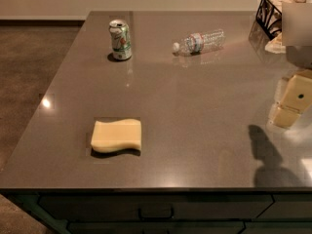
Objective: Move 7up can near sponge
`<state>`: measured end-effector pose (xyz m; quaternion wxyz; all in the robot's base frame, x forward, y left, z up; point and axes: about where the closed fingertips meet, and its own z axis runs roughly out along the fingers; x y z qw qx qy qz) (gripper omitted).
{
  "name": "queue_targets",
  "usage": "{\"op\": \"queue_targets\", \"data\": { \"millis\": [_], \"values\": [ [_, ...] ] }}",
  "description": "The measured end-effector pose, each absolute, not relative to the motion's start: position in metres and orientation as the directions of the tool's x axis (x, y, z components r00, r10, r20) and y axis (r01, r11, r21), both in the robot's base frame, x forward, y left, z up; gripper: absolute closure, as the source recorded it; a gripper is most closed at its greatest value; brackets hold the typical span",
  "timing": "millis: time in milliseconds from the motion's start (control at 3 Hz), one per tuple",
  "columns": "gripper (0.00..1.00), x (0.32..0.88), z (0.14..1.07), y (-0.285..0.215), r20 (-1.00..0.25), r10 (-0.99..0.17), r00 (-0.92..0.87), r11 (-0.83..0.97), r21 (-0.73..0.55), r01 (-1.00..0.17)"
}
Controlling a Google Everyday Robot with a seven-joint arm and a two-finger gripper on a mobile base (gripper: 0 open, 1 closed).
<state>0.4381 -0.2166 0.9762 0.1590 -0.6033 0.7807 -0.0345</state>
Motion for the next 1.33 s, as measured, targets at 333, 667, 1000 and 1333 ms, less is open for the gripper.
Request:
{"op": "queue_targets", "data": {
  "millis": [333,667,1000,1333],
  "values": [
    [0.00,0.441,0.975,-0.215,-0.209,-0.953,-0.219,0.268,-0.245,-0.932],
    [0.00,0.464,0.965,-0.205,-0.230,-0.953,-0.199,0.253,-0.234,-0.939],
    [0.00,0.505,0.945,-0.193,-0.262,-0.947,-0.185,0.243,-0.212,-0.947],
    [0.00,0.547,0.932,-0.180,-0.285,-0.944,-0.164,0.229,-0.209,-0.951]
  ]
}}
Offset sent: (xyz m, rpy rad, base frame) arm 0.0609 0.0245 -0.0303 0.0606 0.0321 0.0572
